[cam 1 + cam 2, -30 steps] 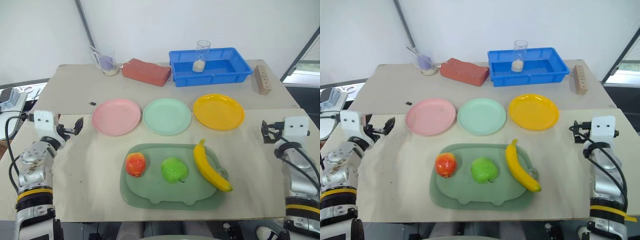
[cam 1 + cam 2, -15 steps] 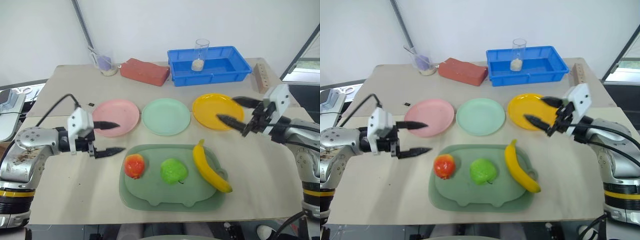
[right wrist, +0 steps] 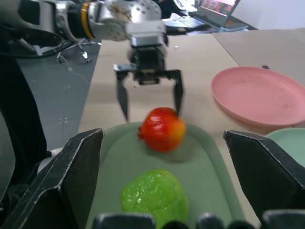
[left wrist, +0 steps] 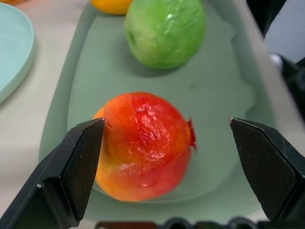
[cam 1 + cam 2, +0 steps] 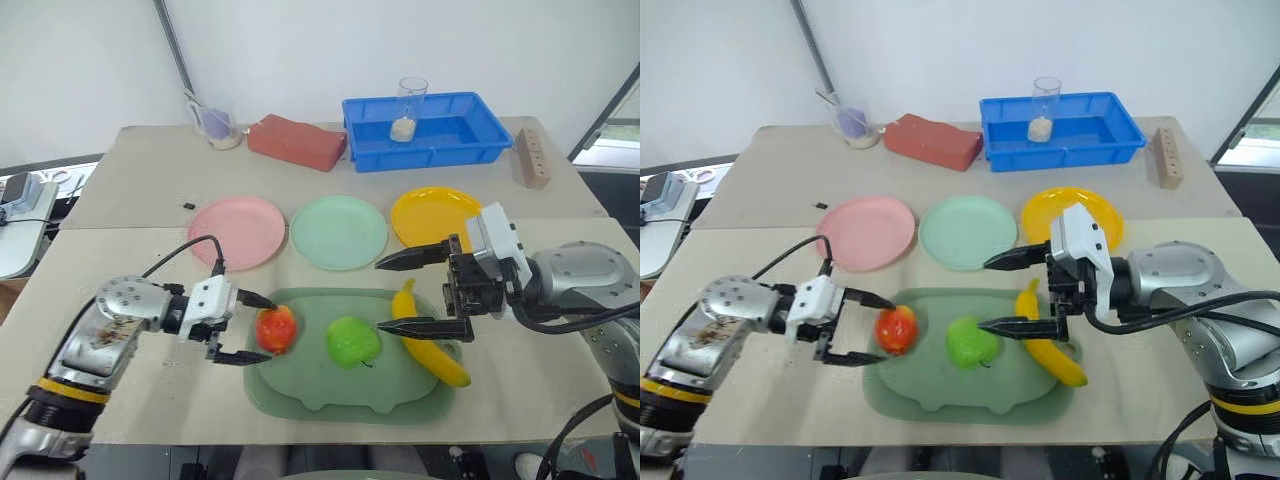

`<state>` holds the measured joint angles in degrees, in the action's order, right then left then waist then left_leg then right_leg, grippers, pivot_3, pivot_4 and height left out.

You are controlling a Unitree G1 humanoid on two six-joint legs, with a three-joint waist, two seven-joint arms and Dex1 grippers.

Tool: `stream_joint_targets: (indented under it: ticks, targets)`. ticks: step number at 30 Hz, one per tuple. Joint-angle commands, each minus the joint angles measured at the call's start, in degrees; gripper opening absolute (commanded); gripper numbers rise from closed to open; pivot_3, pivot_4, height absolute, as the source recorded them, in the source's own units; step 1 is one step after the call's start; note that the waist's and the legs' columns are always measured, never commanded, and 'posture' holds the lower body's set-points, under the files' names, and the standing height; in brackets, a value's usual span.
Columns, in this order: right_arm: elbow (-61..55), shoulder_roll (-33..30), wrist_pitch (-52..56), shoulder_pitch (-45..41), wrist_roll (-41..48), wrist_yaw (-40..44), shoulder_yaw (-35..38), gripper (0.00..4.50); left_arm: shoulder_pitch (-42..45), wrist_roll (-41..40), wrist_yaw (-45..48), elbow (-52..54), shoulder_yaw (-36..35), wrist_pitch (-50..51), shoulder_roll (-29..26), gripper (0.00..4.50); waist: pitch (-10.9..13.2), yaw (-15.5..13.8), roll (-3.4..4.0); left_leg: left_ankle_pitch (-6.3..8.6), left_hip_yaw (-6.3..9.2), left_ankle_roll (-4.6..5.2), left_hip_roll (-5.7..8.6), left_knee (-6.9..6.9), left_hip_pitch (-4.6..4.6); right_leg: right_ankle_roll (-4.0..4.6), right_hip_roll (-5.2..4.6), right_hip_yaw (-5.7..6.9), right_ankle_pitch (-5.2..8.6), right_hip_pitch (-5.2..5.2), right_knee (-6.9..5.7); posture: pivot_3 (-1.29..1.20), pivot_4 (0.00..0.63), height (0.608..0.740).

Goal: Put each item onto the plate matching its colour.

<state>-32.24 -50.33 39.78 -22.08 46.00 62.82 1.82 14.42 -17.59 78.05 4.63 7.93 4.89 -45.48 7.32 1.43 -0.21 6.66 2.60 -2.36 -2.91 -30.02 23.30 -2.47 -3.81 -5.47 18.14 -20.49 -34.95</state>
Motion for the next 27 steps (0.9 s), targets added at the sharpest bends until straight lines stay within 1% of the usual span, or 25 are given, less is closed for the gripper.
stream_joint_targets:
  ticks: [1, 5, 13, 14, 16, 17, 24, 27]
  targets:
    - [-2.3, -0.1, 1.4, -1.2, 2.4, -1.1, 0.9, 4.46, 1.2, 2.9, -1.7, -1.8, 1.3, -2.7, 1.4, 4.50, 0.0, -0.2, 0.02, 0.00, 0.00, 0.00, 0.00, -0.01, -0.01, 0.00, 0.01, 0.00, 0.00, 0.00, -0.01, 0.00, 0.150, 0.740]
    - [-2.6, -0.2, 1.9, -1.3, 2.7, -1.7, 1.2, 4.46, 1.6, 5.8, -3.8, -3.8, 2.8, -5.0, 3.1, 4.50, 0.0, -0.3, 0.05, -0.01, 0.01, 0.02, -0.03, -0.05, -0.05, -0.02, 0.08, -0.02, -0.01, 0.04, -0.06, 0.00, 0.150, 0.740]
    - [-2.3, -0.4, 1.9, -1.2, 2.7, -2.9, 1.3, 4.46, 3.7, 6.0, -6.0, -3.5, 3.2, -3.9, 6.0, 4.50, -0.1, -0.5, 0.07, -0.02, 0.10, 0.03, -0.09, -0.10, -0.05, -0.03, 0.27, -0.05, -0.01, 0.10, -0.08, 0.00, 0.150, 0.740]
    - [-2.3, -0.4, 2.0, -1.1, 2.8, -3.1, 1.4, 4.50, 3.7, 5.9, -6.1, -3.4, 3.1, -3.9, 6.1, 3.95, -0.1, -0.5, 0.07, -0.02, 0.12, 0.03, -0.09, -0.11, -0.05, -0.03, 0.28, -0.04, -0.02, 0.11, -0.08, 0.00, 0.150, 0.740]
    - [-2.3, -0.5, 1.9, -1.0, 2.9, -3.2, 1.5, 4.50, 3.7, 5.8, -5.9, -3.0, 2.9, -3.8, 6.0, 3.37, -0.1, -0.5, 0.07, -0.02, 0.12, 0.03, -0.09, -0.12, -0.06, -0.03, 0.29, -0.04, -0.02, 0.11, -0.08, 0.00, 0.150, 0.740]
    - [-2.1, -0.2, 2.3, -1.4, 3.3, -3.7, 1.6, 4.50, 3.6, 5.6, -5.7, -2.7, 2.8, -3.5, 5.8, 3.27, -0.1, -0.5, 0.07, -0.02, 0.14, 0.03, -0.09, -0.12, -0.06, -0.03, 0.29, -0.04, -0.02, 0.11, -0.09, 0.00, 0.150, 0.740]
    - [-1.1, 0.1, 2.5, -2.9, 3.6, -4.6, 1.1, 4.50, 4.3, 4.4, -5.7, -2.0, 1.6, -1.1, 5.0, 3.26, -0.1, -0.4, 0.08, -0.02, 0.18, 0.03, -0.09, -0.15, -0.08, -0.04, 0.32, -0.04, -0.02, 0.14, -0.12, 0.00, 0.150, 0.740]
    - [-0.7, 0.3, 2.5, -3.5, 3.6, -4.6, 0.9, 4.50, 6.2, 2.0, -4.5, -2.5, -0.7, -0.3, 4.2, 3.26, -0.1, -0.5, 0.06, -0.02, 0.19, 0.03, -0.08, -0.19, -0.05, -0.04, 0.32, -0.04, -0.02, 0.14, -0.13, 0.00, 0.150, 0.740]
